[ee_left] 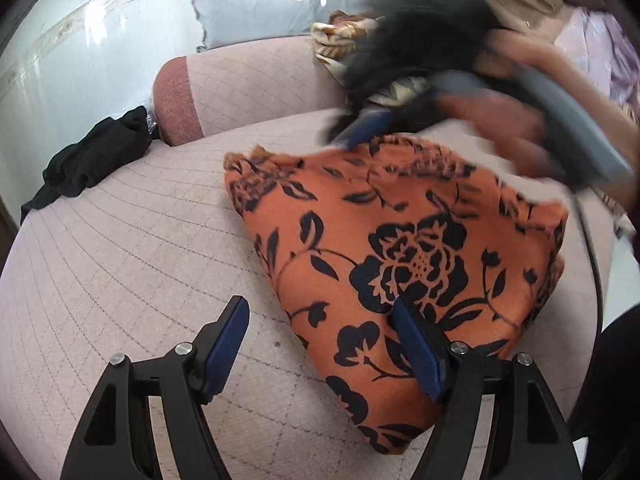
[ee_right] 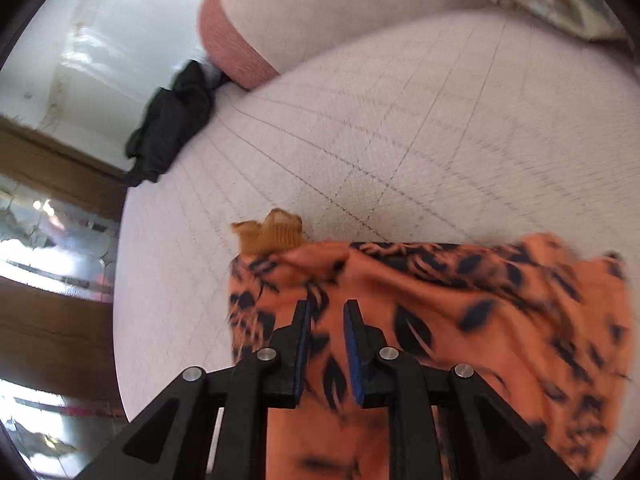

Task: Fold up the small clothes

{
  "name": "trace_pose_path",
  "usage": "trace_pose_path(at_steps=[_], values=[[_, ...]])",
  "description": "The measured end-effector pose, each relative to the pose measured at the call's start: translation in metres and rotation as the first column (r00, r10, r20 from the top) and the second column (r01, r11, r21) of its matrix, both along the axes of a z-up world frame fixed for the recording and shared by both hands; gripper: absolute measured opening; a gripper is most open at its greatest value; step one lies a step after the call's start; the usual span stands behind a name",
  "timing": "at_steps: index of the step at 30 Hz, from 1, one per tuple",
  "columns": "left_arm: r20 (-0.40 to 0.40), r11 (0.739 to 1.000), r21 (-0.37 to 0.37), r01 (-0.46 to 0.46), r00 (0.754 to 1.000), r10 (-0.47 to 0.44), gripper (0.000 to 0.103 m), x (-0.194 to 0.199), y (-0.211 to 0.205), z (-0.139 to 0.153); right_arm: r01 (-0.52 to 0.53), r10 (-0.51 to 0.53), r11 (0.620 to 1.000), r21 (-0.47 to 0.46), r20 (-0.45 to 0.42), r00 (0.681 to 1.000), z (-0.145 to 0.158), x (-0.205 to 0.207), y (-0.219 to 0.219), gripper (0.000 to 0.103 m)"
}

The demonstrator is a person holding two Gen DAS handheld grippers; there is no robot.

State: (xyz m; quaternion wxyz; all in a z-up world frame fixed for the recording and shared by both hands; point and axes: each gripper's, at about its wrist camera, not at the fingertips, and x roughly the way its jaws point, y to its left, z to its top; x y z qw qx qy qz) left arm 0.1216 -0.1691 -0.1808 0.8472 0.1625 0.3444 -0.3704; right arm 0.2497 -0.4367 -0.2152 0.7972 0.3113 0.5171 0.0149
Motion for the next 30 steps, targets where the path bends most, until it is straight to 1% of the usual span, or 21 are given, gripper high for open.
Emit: trace_pose_path(at_steps=[2,4,5,6,8,9,10,11,12,13,14,15,16,17,19,20,22,24,26,28,30], values=[[-0.015,0.995,-0.097,-0.021,1.000,0.020,0.075,0.000,0.011,0.014,0.003,-0.001,0.999,-0.052,0.043,0.999,0.026,-0.042,-0.006,0.020],[-0.028,0.989,-0.140,-0.043,0.999,0.039,0.077,0.000,0.015,0.020,0.018,-0.011,0.995,-0.097,0.072,0.997,0.040,-0.081,-0.012,0.020],[-0.034,0.990,-0.133,-0.050,0.998,0.046,0.079,0.000,0.013,0.020,0.037,-0.027,0.992,-0.119,0.080,0.996,0.045,-0.106,-0.014,0.020],[-0.047,0.991,-0.121,-0.052,0.998,0.046,0.079,-0.001,0.010,0.017,0.048,-0.038,0.991,-0.127,0.077,0.996,0.044,-0.114,-0.023,0.020],[-0.102,0.997,-0.080,-0.015,0.995,0.007,0.079,-0.002,-0.005,0.006,0.060,-0.053,0.986,-0.155,0.047,0.997,0.036,-0.147,-0.020,0.022],[-0.125,0.999,-0.044,0.010,0.992,-0.015,0.080,-0.004,-0.012,-0.003,0.062,-0.060,0.981,-0.184,0.014,0.998,0.024,-0.159,-0.015,0.024],[-0.136,0.999,0.023,0.032,0.990,-0.029,0.080,-0.008,-0.021,-0.015,0.068,-0.075,0.975,-0.212,-0.028,0.997,0.010,-0.167,-0.016,0.028],[-0.105,0.998,0.061,0.030,0.994,-0.023,0.083,-0.012,-0.025,-0.024,0.082,-0.101,0.970,-0.229,-0.073,0.992,-0.008,-0.178,-0.013,0.029],[-0.056,0.999,0.040,0.023,0.998,-0.021,0.085,-0.018,-0.022,-0.026,0.099,-0.114,0.970,-0.221,-0.055,0.992,-0.016,-0.190,-0.012,0.029],[-0.035,0.999,0.033,0.017,0.999,-0.016,0.085,-0.020,-0.020,-0.027,0.130,-0.131,0.967,-0.219,0.013,0.991,-0.017,-0.202,-0.010,0.029],[-0.049,0.999,0.027,0.019,0.999,-0.018,0.085,-0.019,-0.018,-0.026,0.142,-0.133,0.962,-0.232,0.056,0.990,-0.017,-0.212,-0.007,0.029],[-0.083,1.000,0.009,0.016,0.996,-0.015,0.086,-0.015,-0.015,-0.025,0.134,-0.124,0.960,-0.246,0.057,0.991,-0.019,-0.218,-0.005,0.029],[-0.138,1.000,-0.012,0.001,0.990,-0.003,0.086,-0.009,-0.010,-0.025,0.137,-0.125,0.959,-0.250,0.066,0.990,-0.019,-0.222,-0.003,0.029],[-0.176,0.999,-0.027,-0.017,0.984,0.012,0.087,-0.006,-0.005,-0.027,0.154,-0.138,0.958,-0.241,0.082,0.987,-0.019,-0.227,-0.003,0.029],[-0.221,0.997,-0.052,-0.053,0.974,0.040,0.087,-0.002,0.002,-0.026,0.173,-0.156,0.962,-0.213,0.095,0.983,-0.023,-0.230,-0.002,0.029],[-0.221,0.997,-0.055,-0.062,0.974,0.048,0.087,-0.005,0.003,-0.025,0.182,-0.163,0.963,-0.197,0.109,0.980,-0.025,-0.233,-0.005,0.029],[-0.193,0.996,-0.059,-0.063,0.980,0.051,0.087,-0.013,0.005,-0.020,0.190,-0.171,0.967,-0.170,0.121,0.978,-0.027,-0.245,-0.006,0.029],[-0.147,0.996,-0.066,-0.051,0.988,0.041,0.087,-0.018,0.008,-0.010,0.195,-0.182,0.973,-0.123,0.110,0.977,-0.025,-0.244,-0.010,0.029],[-0.076,0.996,-0.062,-0.064,0.995,0.059,0.087,-0.018,0.009,0.004,0.216,-0.207,0.973,-0.083,0.109,0.972,-0.013,-0.254,-0.016,0.029],[-0.031,0.991,-0.060,-0.117,0.993,0.115,0.087,-0.009,0.006,0.020,0.246,-0.233,0.967,-0.070,0.156,0.960,-0.005,-0.248,-0.015,0.029],[-0.021,0.981,-0.088,-0.175,0.985,0.174,0.089,0.006,0.002,0.034,0.272,-0.254,0.961,-0.048,0.232,0.939,0.012,-0.249,-0.021,0.030]])
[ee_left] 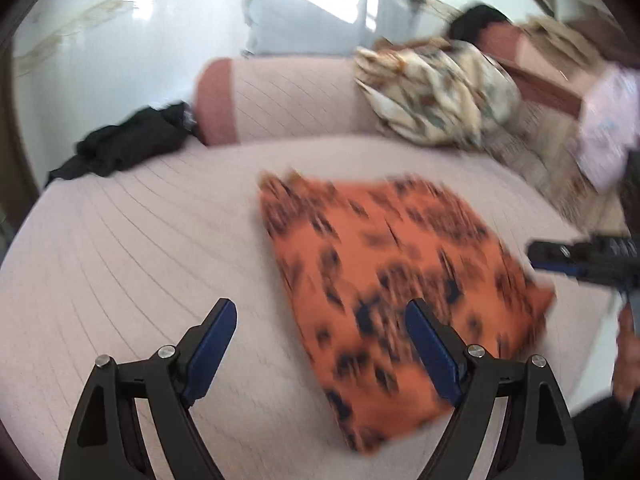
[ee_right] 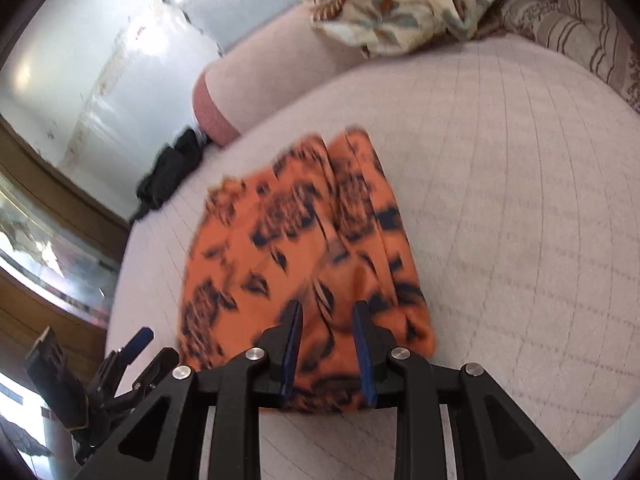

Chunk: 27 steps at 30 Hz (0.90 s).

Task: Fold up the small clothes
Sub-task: 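Grasp the folded blouse edge with the right gripper and adjust it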

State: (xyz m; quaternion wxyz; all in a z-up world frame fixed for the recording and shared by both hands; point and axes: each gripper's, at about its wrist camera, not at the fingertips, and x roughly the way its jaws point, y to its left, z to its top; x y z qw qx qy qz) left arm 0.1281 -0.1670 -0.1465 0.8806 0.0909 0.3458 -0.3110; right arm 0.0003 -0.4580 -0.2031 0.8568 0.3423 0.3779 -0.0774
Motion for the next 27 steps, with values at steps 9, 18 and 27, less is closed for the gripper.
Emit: trace_pose_path(at_steps=[9,18,27], values=[[-0.160,0.970,0.241,-0.030,0.985,0.070,0.095,0.061,-0.065,-0.054,0.084,-0.081,0.995,0.061,-0.054,0.995,-0.012,0.043,-0.030,0.030],[-0.224,0.981,0.170,-0.089,0.966,0.127,0.095,0.055,-0.037,-0.038,0.108,-0.083,0.980,0.170,-0.147,0.986,-0.038,0.031,-0.044,0.030],[-0.059,0.973,0.118,-0.198,0.977,0.206,0.095,0.025,0.003,0.002,0.220,-0.209,0.974,-0.056,0.155,0.966,0.027,-0.001,-0.012,0.030]])
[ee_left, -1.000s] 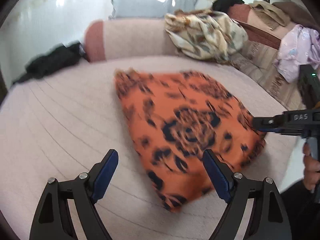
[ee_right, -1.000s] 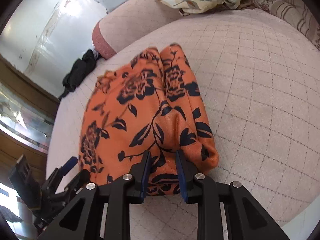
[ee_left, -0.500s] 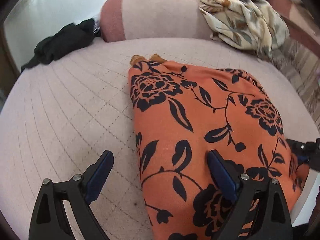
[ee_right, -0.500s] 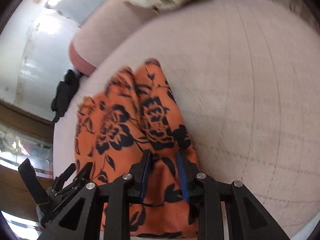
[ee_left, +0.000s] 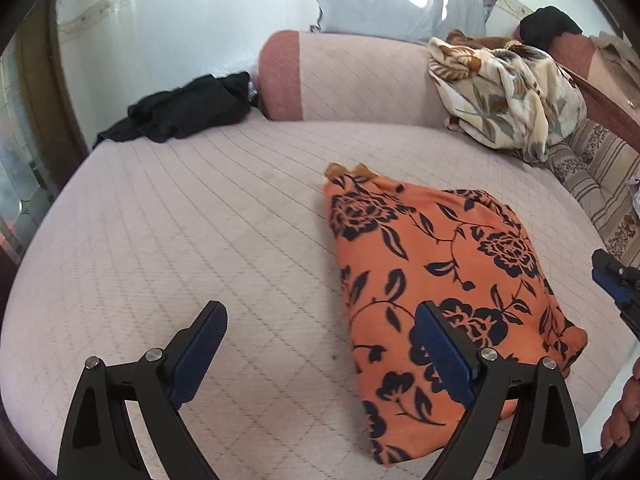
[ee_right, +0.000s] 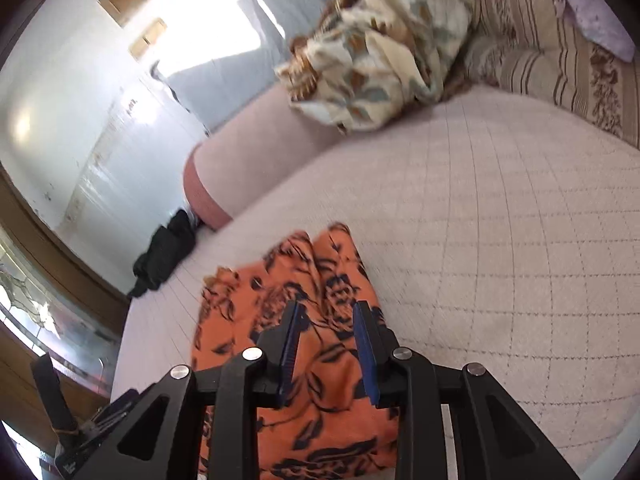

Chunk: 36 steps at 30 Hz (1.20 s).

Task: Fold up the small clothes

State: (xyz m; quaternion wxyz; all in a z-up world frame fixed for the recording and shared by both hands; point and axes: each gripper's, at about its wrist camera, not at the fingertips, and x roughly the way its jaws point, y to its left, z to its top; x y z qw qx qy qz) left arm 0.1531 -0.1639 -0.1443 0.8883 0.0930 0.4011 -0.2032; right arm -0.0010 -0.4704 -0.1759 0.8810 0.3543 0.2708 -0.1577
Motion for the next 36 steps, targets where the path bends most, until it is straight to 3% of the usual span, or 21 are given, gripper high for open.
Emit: trace_pose_path(at_steps=[5,8,13,17,20,24,27,28,36], values=[[0.001,0.998,0.069,-0.005,1.000,0.005,0.095,0.008,0.006,-0.020,-0.059,0.059,0.998,0.015,0.018,0.998,0.000,0.013,0.015,0.030],[-0.091,0.988,0.152,-0.001,0.996,0.015,0.095,0.019,0.003,-0.053,-0.097,0.097,0.994,0.047,-0.004,0.995,-0.011,0.030,0.019,0.030],[-0.054,0.992,0.125,-0.004,0.998,0.011,0.095,0.026,0.004,-0.044,-0.153,0.190,0.972,0.178,-0.214,0.958,-0.060,0.066,0.018,0.032],[-0.032,0.999,0.048,0.002,0.999,0.000,0.095,0.028,0.002,-0.030,-0.117,0.132,0.983,0.142,-0.101,0.986,-0.037,0.071,0.003,0.034],[-0.008,0.997,0.077,0.028,1.000,-0.027,0.095,0.027,-0.008,-0.033,-0.101,0.107,0.979,0.178,-0.024,0.994,-0.030,0.087,-0.011,0.034],[0.035,0.992,0.118,0.044,0.998,-0.048,0.095,0.018,-0.019,-0.043,-0.154,0.171,0.956,0.249,-0.048,0.984,-0.043,0.128,-0.011,0.034],[0.054,0.990,0.129,0.049,0.997,-0.057,0.095,0.018,-0.021,-0.043,-0.169,0.221,0.949,0.265,-0.181,0.958,-0.070,0.158,-0.006,0.032],[0.057,0.991,0.127,0.048,0.997,-0.055,0.095,0.018,-0.021,-0.043,-0.168,0.224,0.947,0.274,-0.190,0.956,-0.077,0.162,-0.005,0.033],[0.062,0.991,0.125,0.041,0.997,-0.049,0.095,0.017,-0.021,-0.043,-0.211,0.242,0.958,0.195,-0.157,0.957,-0.049,0.141,0.005,0.033]])
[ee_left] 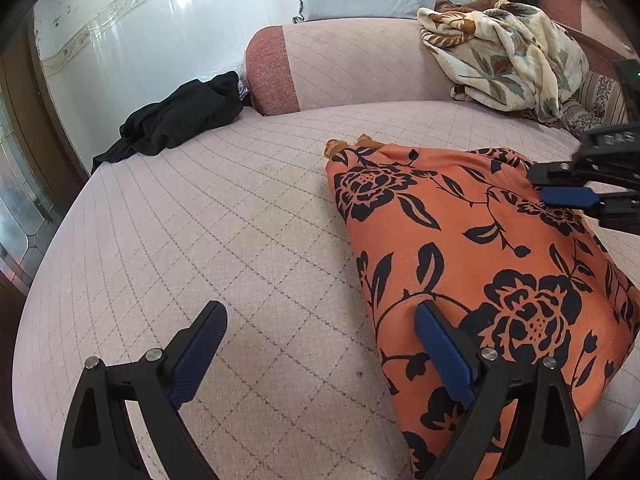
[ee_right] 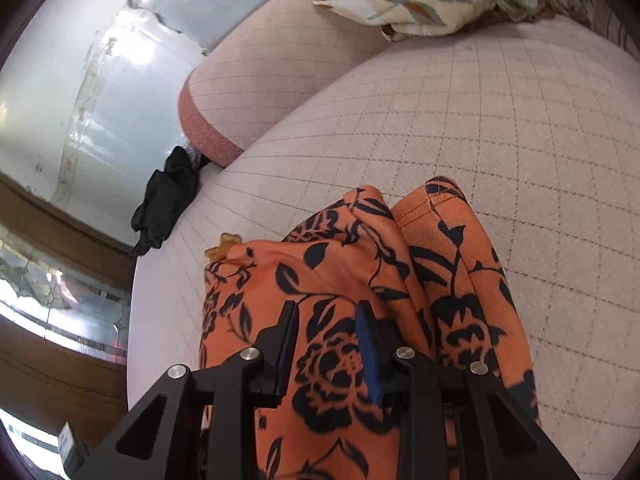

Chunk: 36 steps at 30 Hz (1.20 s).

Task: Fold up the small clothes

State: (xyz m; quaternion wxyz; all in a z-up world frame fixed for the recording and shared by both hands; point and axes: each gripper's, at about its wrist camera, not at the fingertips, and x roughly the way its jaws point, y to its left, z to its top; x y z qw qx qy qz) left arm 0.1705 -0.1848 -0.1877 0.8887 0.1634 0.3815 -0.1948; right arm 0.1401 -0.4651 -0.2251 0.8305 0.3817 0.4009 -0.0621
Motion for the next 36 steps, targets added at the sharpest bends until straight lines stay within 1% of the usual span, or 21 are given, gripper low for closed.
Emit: trace_pose_path(at_steps=[4,6,8,9,12,16,18,20,22,23,24,25,26,27,28,29,30,31,33,35,36], values=[[0.000,1.000,-0.001,-0.004,1.000,0.004,0.095,0.000,0.000,0.000,-0.046,0.046,0.999,-0.027,0.021,0.999,0.011,-0.023,0.012,0.033],[0.002,1.000,-0.001,-0.004,1.000,0.004,0.095,-0.001,0.000,0.000,-0.062,0.062,0.997,-0.050,-0.001,0.998,0.008,-0.028,0.018,0.033],[0.005,1.000,0.003,-0.006,1.000,0.006,0.095,0.000,-0.001,-0.001,-0.091,0.089,0.995,-0.049,-0.048,0.995,-0.007,-0.022,0.019,0.033],[0.006,1.000,0.002,-0.005,1.000,0.005,0.095,-0.001,-0.001,-0.001,-0.100,0.098,0.994,-0.037,-0.052,0.994,-0.012,-0.021,0.017,0.033],[0.004,1.000,-0.001,-0.007,1.000,0.007,0.095,0.000,-0.001,-0.001,-0.121,0.119,0.991,-0.051,-0.050,0.992,-0.011,-0.017,0.018,0.033],[-0.018,1.000,-0.011,-0.009,1.000,0.008,0.095,0.000,0.002,0.002,-0.107,0.105,0.993,-0.046,-0.039,0.994,-0.006,-0.020,0.020,0.033],[-0.033,0.999,-0.044,-0.006,0.999,0.005,0.095,-0.001,0.007,0.005,-0.093,0.092,0.995,-0.040,-0.020,0.996,0.001,-0.028,0.021,0.033],[-0.054,0.995,-0.095,0.003,0.999,-0.008,0.095,-0.003,0.013,0.008,-0.066,0.066,0.998,-0.007,0.018,0.998,0.008,-0.042,0.021,0.033],[-0.060,0.992,-0.127,0.016,0.998,-0.024,0.095,-0.008,0.016,0.010,-0.054,0.054,0.999,0.001,0.052,0.997,0.017,-0.057,0.023,0.033],[-0.052,0.990,-0.138,0.025,0.998,-0.032,0.095,-0.011,0.017,0.011,-0.042,0.042,0.999,-0.004,0.063,0.997,0.019,-0.067,0.025,0.034],[-0.042,0.990,-0.137,0.034,0.998,-0.040,0.095,-0.014,0.015,0.011,-0.032,0.032,0.999,0.000,0.059,0.998,0.017,-0.074,0.027,0.038],[-0.043,0.993,-0.109,0.048,0.998,-0.053,0.095,-0.016,0.010,0.007,-0.027,0.026,1.000,0.012,0.028,0.999,0.010,-0.081,0.029,0.051],[-0.060,0.996,-0.072,0.055,0.996,-0.059,0.095,-0.016,0.005,0.002,-0.040,0.040,0.999,0.027,-0.017,0.999,-0.001,-0.084,0.032,0.053],[-0.074,0.997,-0.054,0.056,0.995,-0.060,0.095,-0.017,0.002,-0.002,-0.061,0.062,0.998,0.026,-0.033,0.998,-0.008,-0.087,0.035,0.053],[-0.074,0.997,-0.060,0.047,0.996,-0.052,0.095,-0.019,0.002,-0.003,-0.074,0.074,0.997,-0.006,-0.025,0.997,-0.008,-0.091,0.038,0.053],[-0.077,0.997,-0.069,0.040,0.996,-0.045,0.095,-0.020,0.003,-0.001,-0.089,0.087,0.995,-0.047,-0.036,0.996,-0.003,-0.093,0.042,0.053],[-0.091,0.997,-0.071,0.042,0.995,-0.049,0.095,-0.019,0.003,0.001,-0.112,0.109,0.991,-0.068,-0.052,0.993,0.001,-0.096,0.046,0.053],[-0.098,0.996,-0.072,0.044,0.994,-0.051,0.095,-0.018,0.003,0.005,-0.121,0.118,0.990,-0.067,-0.050,0.992,0.001,-0.100,0.047,0.053],[-0.079,0.997,-0.076,0.028,0.996,-0.034,0.095,-0.016,0.003,0.012,-0.094,0.094,0.995,-0.023,-0.017,0.995,0.002,-0.114,0.042,0.053],[-0.070,0.996,-0.092,0.005,0.997,-0.012,0.095,-0.009,0.002,0.021,-0.054,0.052,0.997,0.047,0.042,0.998,0.008,-0.124,0.028,0.053],[-0.073,0.994,-0.105,-0.004,0.997,-0.004,0.095,-0.005,0.001,0.025,-0.038,0.034,0.998,0.058,0.070,0.997,0.011,-0.128,0.023,0.053]])
